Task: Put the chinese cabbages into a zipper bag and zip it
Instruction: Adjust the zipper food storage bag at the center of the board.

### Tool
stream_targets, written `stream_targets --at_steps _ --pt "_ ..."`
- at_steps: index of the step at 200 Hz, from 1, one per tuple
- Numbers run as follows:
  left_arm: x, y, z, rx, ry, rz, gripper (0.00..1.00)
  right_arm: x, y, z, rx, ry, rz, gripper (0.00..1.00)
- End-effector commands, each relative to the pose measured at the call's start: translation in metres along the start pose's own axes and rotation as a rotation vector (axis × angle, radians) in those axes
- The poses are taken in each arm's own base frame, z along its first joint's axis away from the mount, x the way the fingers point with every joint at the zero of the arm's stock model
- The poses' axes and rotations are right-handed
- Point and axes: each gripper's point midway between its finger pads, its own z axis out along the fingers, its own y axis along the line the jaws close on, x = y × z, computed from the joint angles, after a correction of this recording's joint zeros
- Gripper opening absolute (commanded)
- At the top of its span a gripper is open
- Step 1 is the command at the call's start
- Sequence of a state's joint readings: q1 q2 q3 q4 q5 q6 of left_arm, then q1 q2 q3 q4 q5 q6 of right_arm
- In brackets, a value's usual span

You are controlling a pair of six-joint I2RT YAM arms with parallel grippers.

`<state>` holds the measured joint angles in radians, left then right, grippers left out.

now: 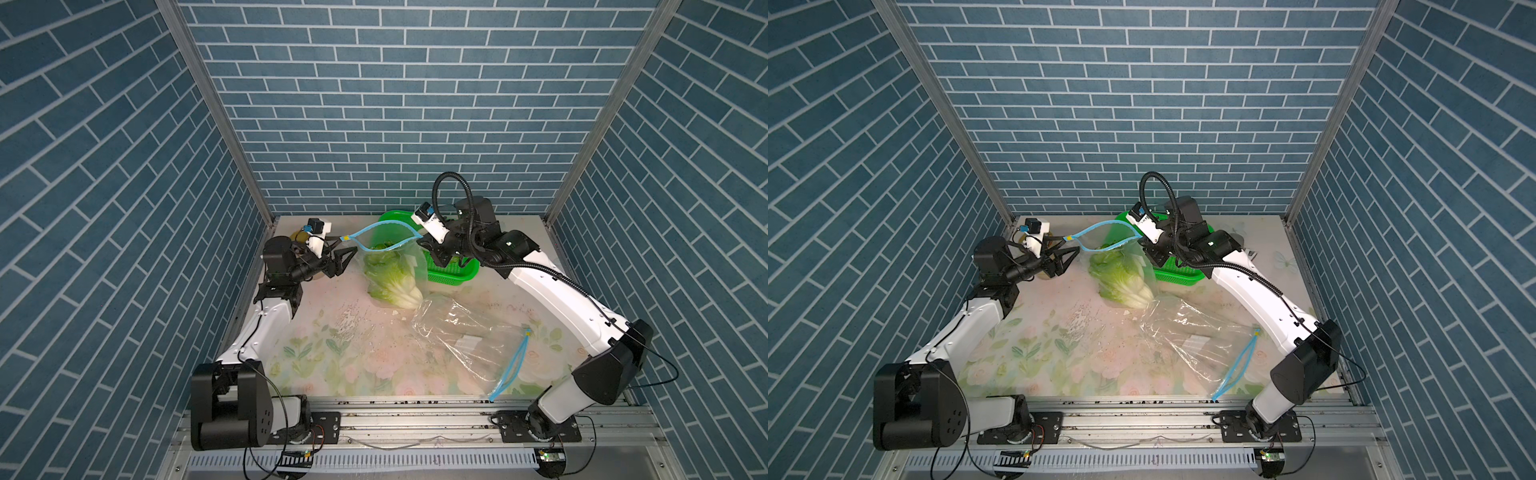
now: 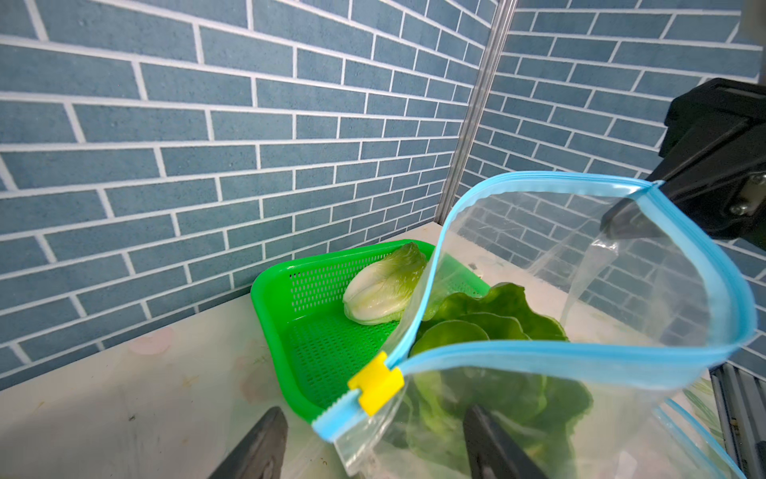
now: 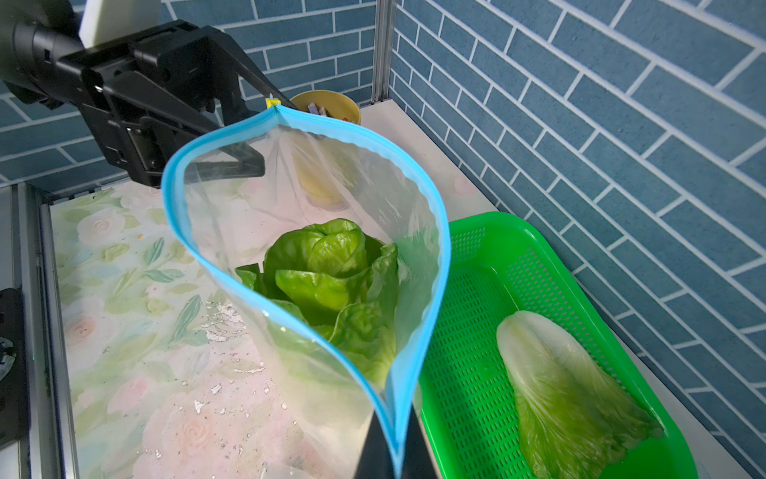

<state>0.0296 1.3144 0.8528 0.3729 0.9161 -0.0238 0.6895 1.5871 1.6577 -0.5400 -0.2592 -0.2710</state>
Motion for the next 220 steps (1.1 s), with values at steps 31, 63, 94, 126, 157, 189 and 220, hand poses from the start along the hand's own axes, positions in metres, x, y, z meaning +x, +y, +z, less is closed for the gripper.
stream_targets --at_steps 31,63,94,126,157,189,220 --pt "-0.005 -0.017 0.004 0.087 0.003 0.024 0.56 -0.013 0.003 -0.014 -0.011 -0.045 -0.073 0.00" --pt "-0.003 -0.020 0.012 0.107 0.017 0.020 0.47 -0.013 0.002 -0.014 -0.013 -0.045 -0.070 0.00" --pt "0.001 -0.020 0.017 0.102 0.026 0.015 0.34 -0.014 0.002 -0.015 -0.010 -0.050 -0.071 0.00" --pt "0.003 -0.017 0.018 0.081 0.030 0.013 0.19 -0.013 0.002 -0.014 -0.006 -0.048 -0.073 0.00" --pt "0.001 -0.020 0.018 0.084 0.033 0.021 0.07 -0.013 0.001 -0.015 -0.002 -0.051 -0.071 0.00" --pt "0.000 -0.030 0.019 0.053 0.059 0.091 0.00 -0.013 0.000 -0.016 0.005 -0.057 -0.067 0.00" --pt "-0.007 -0.034 0.012 0.033 0.047 0.119 0.00 -0.010 0.000 -0.015 0.004 -0.052 -0.045 0.00"
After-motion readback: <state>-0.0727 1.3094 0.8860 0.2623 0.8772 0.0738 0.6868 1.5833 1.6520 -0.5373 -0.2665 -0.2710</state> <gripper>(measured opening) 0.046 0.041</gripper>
